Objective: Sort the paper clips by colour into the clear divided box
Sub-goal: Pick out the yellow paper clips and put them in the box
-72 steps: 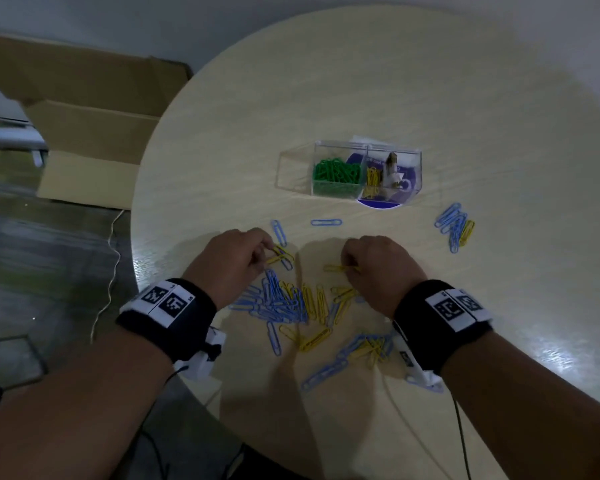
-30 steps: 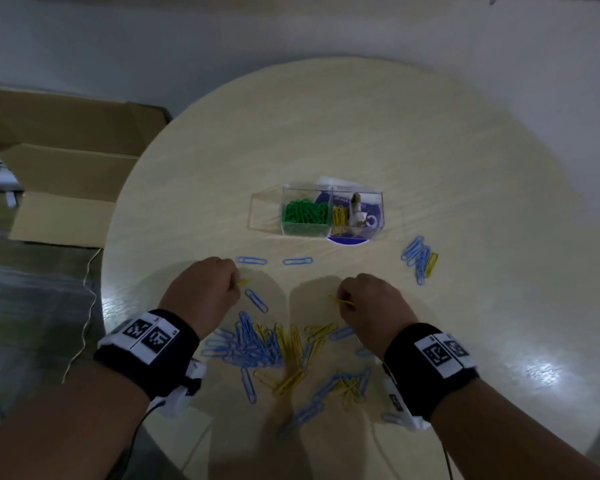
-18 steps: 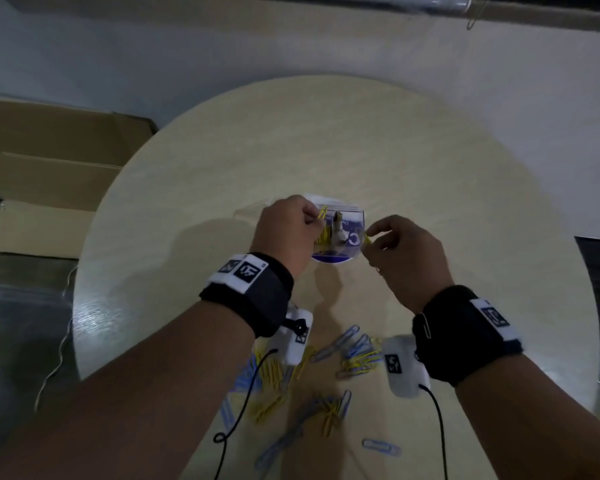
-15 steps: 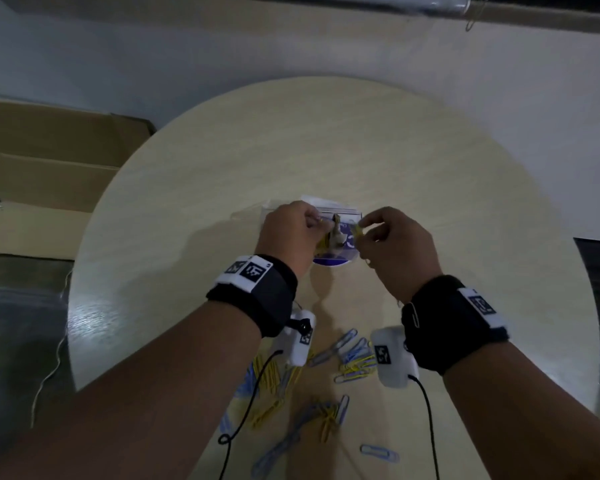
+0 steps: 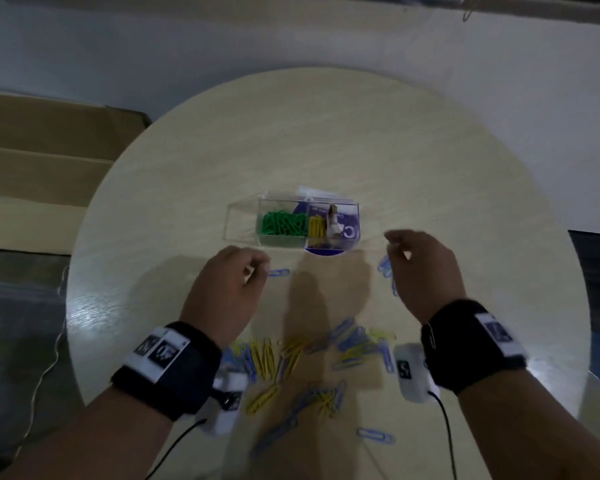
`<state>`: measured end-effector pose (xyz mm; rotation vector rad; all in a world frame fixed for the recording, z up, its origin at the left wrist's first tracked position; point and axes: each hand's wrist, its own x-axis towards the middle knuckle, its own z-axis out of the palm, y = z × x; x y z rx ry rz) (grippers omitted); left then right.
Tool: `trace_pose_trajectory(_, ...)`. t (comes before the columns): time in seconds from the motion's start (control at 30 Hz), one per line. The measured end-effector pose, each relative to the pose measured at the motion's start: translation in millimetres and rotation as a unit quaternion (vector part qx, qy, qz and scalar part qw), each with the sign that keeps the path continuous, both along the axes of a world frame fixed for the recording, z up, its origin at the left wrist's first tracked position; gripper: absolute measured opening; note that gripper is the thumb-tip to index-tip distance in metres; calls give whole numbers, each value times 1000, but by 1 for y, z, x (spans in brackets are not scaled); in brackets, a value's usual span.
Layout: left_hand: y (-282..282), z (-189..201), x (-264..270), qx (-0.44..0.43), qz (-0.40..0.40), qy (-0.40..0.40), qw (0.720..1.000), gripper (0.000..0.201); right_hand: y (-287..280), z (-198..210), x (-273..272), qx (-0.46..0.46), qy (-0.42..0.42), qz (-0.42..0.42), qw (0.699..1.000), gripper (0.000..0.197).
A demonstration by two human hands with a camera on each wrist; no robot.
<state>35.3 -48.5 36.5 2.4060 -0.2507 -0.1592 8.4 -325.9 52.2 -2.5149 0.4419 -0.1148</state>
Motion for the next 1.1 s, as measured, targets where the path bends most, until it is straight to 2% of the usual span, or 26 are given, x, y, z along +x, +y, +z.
trace_pose_trajectory(0.07,19,-11,-21,61,-53,2,997,24,-10,-21,-29,-33,67,31,997,39)
trace_pose_trajectory(0.17,39,-26,-54,125,-97,17,987,39,1,-46,-66,-91,197,145,965,83)
trace_pose_trajectory(0.23,46,-32,-73,141,-116,21,983,45,16,-53,-80,-123,216,179,952,92)
trace_pose_trajectory(0.33,51,-40,-91,168,-134,18,976,49,34,-51,-91,-131,194,192,953,86)
trace_pose_trajectory(0.4,52,-40,-94,162,-125,15,979,49,35,-50,-92,-97,173,205,959,76)
trace_pose_trajectory(0.47,51,-40,-92,142,-115,-2,983,46,23,-48,-87,-67,103,194,973,62)
trace_pose_trajectory(0.53,49,-39,-84,140,-109,-21,984,41,-1,-48,-77,-71,-6,145,987,43)
trace_pose_trajectory(0.6,46,-36,-73,153,-106,-39,982,38,-25,-45,-65,-77,-39,86,993,34)
trace_pose_trajectory(0.67,39,-33,-59,163,-102,-64,979,35,-35,-44,-51,-71,2,82,994,30)
trace_pose_trajectory(0.8,19,-27,-27,168,-105,-86,976,23,-29,-49,-36,-108,75,140,981,28)
trace_pose_trajectory(0.93,16,-16,-30,114,-118,6,986,16,-23,-47,-35,-127,121,117,977,15)
trace_pose_trajectory(1.1,33,-20,-80,123,-236,65,962,26,-4,-51,-52,-43,191,123,973,12)
